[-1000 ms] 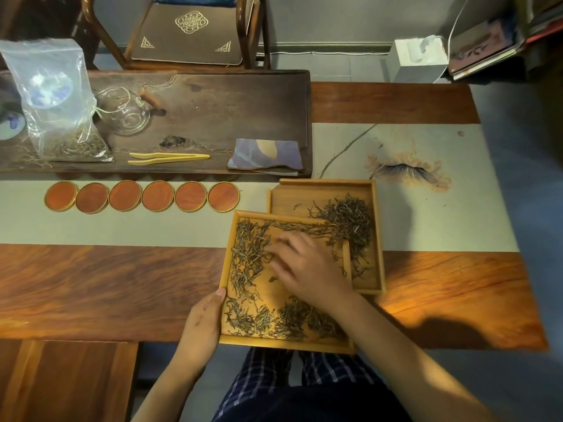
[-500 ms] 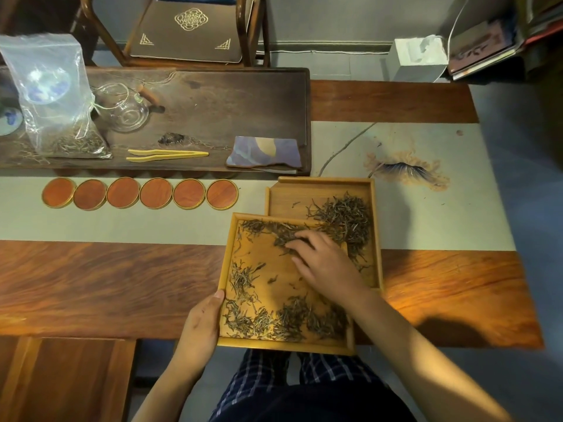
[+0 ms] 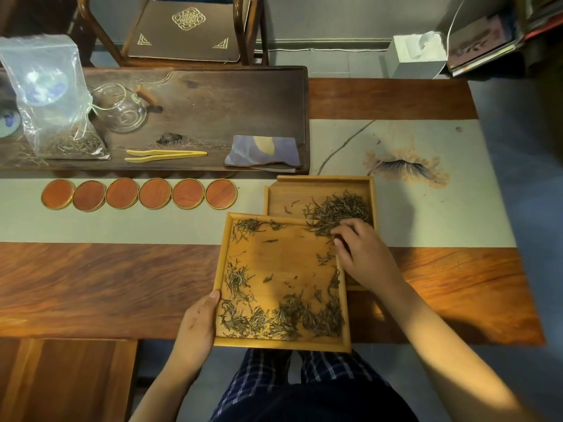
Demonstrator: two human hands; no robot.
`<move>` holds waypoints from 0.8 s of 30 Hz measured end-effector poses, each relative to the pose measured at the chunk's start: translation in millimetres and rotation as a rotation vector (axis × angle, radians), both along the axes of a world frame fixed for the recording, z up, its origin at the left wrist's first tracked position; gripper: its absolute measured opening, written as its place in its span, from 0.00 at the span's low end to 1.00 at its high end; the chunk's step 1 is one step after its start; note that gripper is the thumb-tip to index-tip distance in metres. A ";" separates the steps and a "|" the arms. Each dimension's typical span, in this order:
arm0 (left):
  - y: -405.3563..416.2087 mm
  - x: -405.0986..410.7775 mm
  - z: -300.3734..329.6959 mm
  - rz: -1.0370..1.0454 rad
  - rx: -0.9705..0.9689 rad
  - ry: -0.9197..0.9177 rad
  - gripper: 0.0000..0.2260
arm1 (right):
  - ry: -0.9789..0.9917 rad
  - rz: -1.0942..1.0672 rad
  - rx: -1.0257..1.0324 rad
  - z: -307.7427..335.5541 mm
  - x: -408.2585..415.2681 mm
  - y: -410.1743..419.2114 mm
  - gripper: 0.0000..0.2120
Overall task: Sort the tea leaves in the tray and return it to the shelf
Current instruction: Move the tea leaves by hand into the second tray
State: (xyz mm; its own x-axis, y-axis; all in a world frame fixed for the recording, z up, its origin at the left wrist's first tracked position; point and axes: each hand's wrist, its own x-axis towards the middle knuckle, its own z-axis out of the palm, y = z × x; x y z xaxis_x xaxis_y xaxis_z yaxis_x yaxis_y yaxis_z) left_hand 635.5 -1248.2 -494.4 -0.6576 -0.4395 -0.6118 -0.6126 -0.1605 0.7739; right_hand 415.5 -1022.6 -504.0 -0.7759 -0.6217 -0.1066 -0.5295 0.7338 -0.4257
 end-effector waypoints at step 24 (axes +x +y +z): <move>11.6 -5.4 6.6 0.004 0.063 0.086 0.17 | -0.074 0.379 0.071 10.4 35.2 -72.1 0.23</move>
State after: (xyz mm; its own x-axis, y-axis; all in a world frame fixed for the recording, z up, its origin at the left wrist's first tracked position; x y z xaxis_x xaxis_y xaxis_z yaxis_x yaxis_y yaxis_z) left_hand 630.0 -1236.6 -487.8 -0.7071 -0.4051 -0.5796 -0.5436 -0.2128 0.8119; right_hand 450.8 -1094.7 -493.6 -0.4811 -0.8519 -0.2068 -0.7384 0.5209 -0.4282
